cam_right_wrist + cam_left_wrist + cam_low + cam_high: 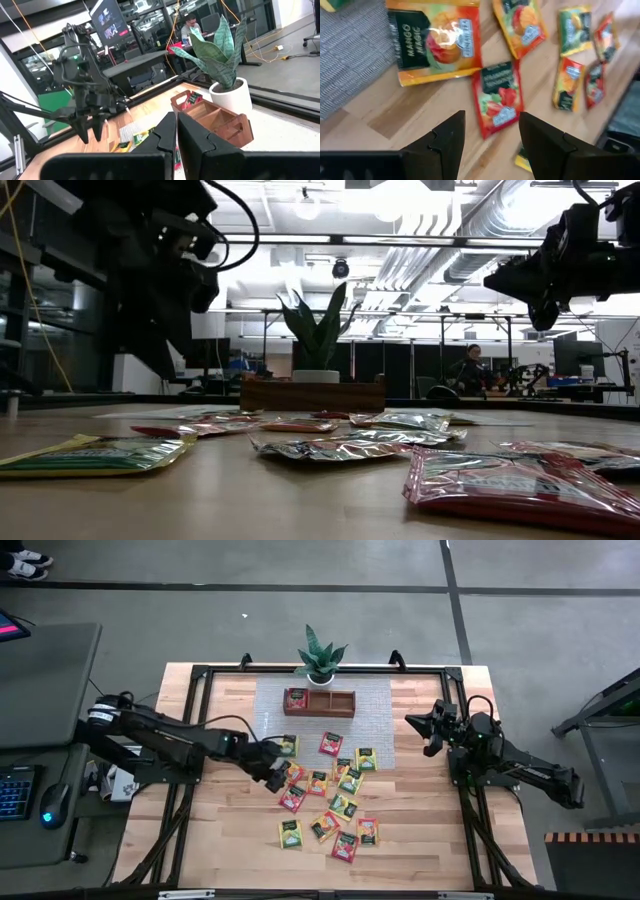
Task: Pick & Place Tea
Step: Put the red tea bag into the left section of the wooden organizer
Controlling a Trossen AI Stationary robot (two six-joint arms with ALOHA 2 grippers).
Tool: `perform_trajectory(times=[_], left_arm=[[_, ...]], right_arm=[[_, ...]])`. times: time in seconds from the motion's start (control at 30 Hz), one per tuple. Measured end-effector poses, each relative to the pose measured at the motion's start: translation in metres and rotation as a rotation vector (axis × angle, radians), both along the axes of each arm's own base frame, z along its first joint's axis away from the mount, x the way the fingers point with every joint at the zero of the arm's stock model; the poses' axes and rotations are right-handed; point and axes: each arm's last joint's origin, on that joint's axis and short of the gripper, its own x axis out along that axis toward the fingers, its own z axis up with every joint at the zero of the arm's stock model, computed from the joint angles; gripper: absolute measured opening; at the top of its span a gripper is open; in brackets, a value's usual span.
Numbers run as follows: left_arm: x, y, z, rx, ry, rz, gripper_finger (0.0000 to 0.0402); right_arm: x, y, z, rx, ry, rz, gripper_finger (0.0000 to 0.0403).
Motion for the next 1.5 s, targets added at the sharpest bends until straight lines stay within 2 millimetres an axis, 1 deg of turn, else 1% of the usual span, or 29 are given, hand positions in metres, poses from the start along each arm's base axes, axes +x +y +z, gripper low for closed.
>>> perform_trajectory(times=[0.3,0.63,0.9,1.27,1.37,1.5], left_arm=[[0.014,-0.001,-0.018,0.008,0.004,0.036,0.0184],[0.022,-0.002,-0.037,0.006,0.047,0.042,0.0184],[0.033,-0.003,-0.041,0.001,0.043,0.041,0.0184],[0.035,-0.004,-0.04,-0.003,0.021,0.04,0.0184],[0.037,-0.004,-0.045,-0.018,0.024,0.035,0.0184],[0.039,-0.006,-0.045,-0.039,0.011,0.029,0.0184]], right_arm=[[0.0,0.0,0.0,0.0,0.0,0.001,0.0012],[0.0,0.0,0.0,0.0,0.0,0.001,0.0012],[0.0,0.0,0.0,0.0,0.0,0.002,0.0012],[0.0,0.0,0.0,0.0,0.0,0.002,0.0012],[0.0,0.0,0.0,0.0,0.0,0.002,0.0012],[0.0,0.0,0.0,0.0,0.0,0.002,0.0012]])
